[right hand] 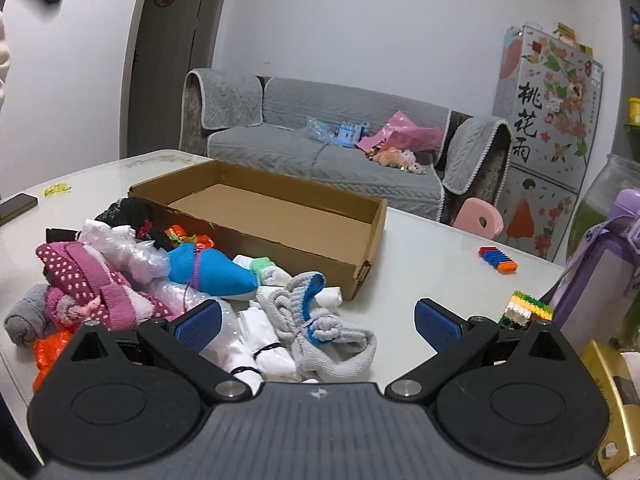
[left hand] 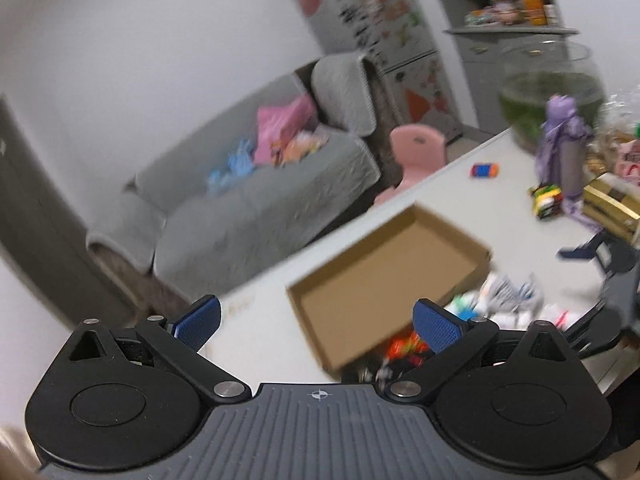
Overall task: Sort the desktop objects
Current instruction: 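Move both grippers over the sock pile beside the cardboard box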
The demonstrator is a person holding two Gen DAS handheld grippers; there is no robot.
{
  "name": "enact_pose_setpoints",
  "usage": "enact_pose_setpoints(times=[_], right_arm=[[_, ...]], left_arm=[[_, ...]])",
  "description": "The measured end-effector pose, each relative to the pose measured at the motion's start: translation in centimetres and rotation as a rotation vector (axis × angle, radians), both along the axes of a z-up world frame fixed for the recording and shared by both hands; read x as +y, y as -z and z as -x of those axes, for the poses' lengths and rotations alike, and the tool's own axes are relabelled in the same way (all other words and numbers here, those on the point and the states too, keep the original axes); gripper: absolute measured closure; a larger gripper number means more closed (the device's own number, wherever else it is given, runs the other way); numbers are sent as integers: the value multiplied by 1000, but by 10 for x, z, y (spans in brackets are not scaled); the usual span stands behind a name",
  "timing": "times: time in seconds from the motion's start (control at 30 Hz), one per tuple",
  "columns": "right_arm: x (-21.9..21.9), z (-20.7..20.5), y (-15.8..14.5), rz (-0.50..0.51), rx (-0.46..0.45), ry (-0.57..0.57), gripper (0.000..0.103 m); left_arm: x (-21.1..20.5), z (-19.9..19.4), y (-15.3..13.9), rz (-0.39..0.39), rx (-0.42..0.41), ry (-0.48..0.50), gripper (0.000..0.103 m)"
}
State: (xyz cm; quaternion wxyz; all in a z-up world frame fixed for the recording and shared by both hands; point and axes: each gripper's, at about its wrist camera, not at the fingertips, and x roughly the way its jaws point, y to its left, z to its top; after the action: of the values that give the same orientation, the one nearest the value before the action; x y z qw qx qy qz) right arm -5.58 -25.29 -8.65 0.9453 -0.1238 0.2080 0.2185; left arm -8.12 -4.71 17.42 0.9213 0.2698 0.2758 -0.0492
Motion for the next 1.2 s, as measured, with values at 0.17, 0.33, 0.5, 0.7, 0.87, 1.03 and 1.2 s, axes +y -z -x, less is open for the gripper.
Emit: enact_pose_setpoints(times=[0.17,0.33,0.5,0.7,0.87,1.03,1.2], right_arm=[[0,1,-3,-14,1,-12,0],[-2,3,0,7,8,-21,0],[-6,3,8,34,41,-31,0],[-4,-1,20,73,91,-53,0],[-4,-3,31,104,137,-63,1],[-7,-5,37,93,185,-79,1],[-6,-3,40,102,208,-91,4]], left_arm=[[-40,1,-46,11,-83,53,1],[-23,-1,-8,85,-23,7,0],[24,-23,102,65,107,-57,1],[87,-56,218,76,271,-155,1],[111,-60,252,93,277,-156,1],[119,-69,266,119,259,-139,0],[116,-69,277,104,234,-126,1]])
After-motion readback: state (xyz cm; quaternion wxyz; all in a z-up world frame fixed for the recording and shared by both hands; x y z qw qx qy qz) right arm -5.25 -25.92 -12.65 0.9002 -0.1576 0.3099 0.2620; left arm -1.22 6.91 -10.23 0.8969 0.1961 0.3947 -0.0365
